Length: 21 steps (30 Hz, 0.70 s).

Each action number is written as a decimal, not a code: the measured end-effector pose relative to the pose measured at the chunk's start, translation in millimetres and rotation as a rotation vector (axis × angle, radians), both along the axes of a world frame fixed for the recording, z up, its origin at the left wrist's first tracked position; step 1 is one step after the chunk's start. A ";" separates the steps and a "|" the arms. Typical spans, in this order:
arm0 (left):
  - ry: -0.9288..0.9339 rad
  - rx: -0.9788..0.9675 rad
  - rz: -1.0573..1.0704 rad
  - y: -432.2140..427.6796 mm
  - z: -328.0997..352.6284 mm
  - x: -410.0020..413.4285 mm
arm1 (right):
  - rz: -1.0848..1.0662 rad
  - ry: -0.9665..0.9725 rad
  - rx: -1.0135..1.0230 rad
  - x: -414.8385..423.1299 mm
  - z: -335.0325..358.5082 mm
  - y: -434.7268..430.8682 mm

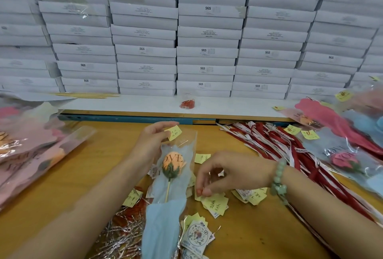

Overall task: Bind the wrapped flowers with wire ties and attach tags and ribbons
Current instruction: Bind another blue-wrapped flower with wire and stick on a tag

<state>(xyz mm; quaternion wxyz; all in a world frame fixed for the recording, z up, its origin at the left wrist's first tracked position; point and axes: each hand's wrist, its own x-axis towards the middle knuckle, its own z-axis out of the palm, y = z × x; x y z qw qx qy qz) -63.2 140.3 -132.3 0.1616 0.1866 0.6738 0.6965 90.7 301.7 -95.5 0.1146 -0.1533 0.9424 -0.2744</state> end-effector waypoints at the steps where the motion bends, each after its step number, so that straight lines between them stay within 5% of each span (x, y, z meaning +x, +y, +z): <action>1: -0.005 -0.003 0.004 0.4 0.6 0.6 | 0.004 -0.015 -0.010 -0.7 -1.9 -1.2; 6: 0.096 -0.057 -0.018 -1.4 3.6 4.8 | -0.054 0.005 -0.146 -0.8 3.7 5.4; 13: 0.192 -0.062 -0.118 2.7 8.5 16.5 | -0.443 0.353 -0.414 -6.0 -1.8 17.1; 21: 0.232 -0.065 -0.183 5.3 8.6 25.7 | -0.619 0.366 -0.589 -26.1 2.8 23.2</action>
